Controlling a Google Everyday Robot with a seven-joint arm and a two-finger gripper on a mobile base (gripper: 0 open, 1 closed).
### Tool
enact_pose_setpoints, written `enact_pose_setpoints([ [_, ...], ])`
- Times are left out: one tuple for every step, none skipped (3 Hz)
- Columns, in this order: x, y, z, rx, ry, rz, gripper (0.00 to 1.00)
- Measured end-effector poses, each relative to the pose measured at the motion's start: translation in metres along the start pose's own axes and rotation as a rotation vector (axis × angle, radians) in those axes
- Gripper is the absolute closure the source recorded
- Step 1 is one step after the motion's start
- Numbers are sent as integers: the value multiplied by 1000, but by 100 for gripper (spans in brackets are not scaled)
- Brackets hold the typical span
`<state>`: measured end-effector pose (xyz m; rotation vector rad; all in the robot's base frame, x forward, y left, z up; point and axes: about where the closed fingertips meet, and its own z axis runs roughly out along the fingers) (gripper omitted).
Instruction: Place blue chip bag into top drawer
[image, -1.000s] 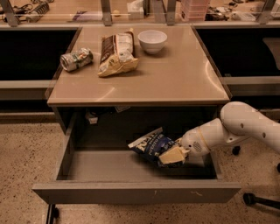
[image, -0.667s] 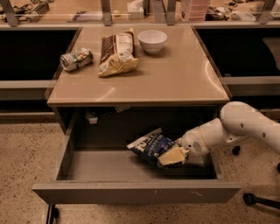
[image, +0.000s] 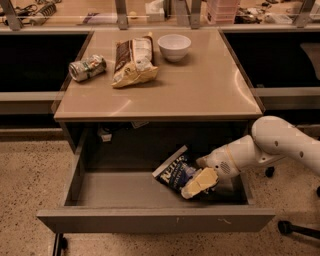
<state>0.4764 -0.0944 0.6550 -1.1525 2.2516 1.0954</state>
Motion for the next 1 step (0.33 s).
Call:
enact_pose_setpoints([
  [0,0,0,0,0,0,0],
])
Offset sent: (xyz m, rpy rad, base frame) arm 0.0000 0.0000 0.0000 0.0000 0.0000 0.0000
